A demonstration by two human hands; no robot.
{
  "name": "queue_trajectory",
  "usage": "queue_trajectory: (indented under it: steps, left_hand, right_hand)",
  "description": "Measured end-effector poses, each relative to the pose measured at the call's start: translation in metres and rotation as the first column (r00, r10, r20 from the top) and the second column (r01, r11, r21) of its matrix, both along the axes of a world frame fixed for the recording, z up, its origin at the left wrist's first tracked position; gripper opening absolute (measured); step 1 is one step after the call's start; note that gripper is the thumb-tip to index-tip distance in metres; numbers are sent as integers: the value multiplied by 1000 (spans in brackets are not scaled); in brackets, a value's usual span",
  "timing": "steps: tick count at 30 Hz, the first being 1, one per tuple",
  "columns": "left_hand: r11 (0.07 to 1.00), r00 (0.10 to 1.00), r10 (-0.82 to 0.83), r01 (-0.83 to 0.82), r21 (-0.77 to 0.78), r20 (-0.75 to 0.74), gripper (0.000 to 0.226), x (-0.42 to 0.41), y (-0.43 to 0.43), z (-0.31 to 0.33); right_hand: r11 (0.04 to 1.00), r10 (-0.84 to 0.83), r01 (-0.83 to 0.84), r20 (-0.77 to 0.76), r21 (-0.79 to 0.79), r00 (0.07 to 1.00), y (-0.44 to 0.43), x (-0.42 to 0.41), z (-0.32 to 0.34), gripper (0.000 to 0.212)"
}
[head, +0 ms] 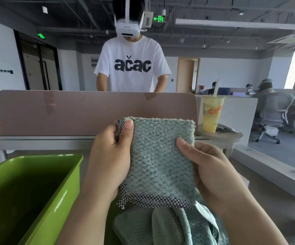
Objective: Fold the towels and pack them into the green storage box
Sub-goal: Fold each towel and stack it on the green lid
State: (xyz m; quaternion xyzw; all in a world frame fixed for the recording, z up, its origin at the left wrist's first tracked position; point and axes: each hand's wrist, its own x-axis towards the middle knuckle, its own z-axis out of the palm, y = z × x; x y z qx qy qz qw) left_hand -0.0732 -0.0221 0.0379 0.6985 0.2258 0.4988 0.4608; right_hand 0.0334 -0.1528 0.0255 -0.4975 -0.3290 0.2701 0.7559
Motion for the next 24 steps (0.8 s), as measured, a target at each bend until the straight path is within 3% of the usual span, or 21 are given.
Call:
queue_trajectory:
  steps: [2, 3, 5, 6, 8, 11, 15, 20, 24]
  left_hand:
    - [953, 977, -214, 209, -221, 3, 34, -1, -3, 2]
    - [878, 930, -367, 347, -331, 1, 36, -4, -6, 4]
    - [751, 810, -586, 522, -404, -43, 42, -8, -7, 5]
    - [736, 782, -619, 545, -401, -73, 44, -9, -6, 4]
    - [772, 797, -593, 524, -361, -112, 44, -9, -2, 1]
    - [814, 852, -521, 477, -333, -51, 36, -6, 1, 0]
    - [877, 915, -404, 390, -280, 7, 17, -2, 4, -1]
    - [974, 964, -226, 219, -59, -140, 9, 2, 9, -8]
    - [992, 958, -51, 82, 96, -284, 30, 1, 8, -13]
  right_hand:
    - [997, -61, 62, -17, 52, 998, 3, -1, -2, 22]
    - [994, -79, 81, -30, 72, 996, 3, -1, -2, 21]
    - [989, -106, 110, -44, 100, 993, 2, -2, -1, 22]
    - [986, -116, 121, -50, 112, 992, 1, -1, 0, 23]
    - [981, -146, 154, -72, 121, 987, -1, 1, 2, 24]
    - [981, -134, 146, -96, 130, 986, -1, 3, 1, 25]
    - [997, -59, 59, 14, 44, 998, 5, 1, -4, 21]
    - [988, -141, 139, 17, 62, 990, 15, 1, -12, 17]
    - [986, -167, 168, 46, -13, 985, 20, -4, -16, 19]
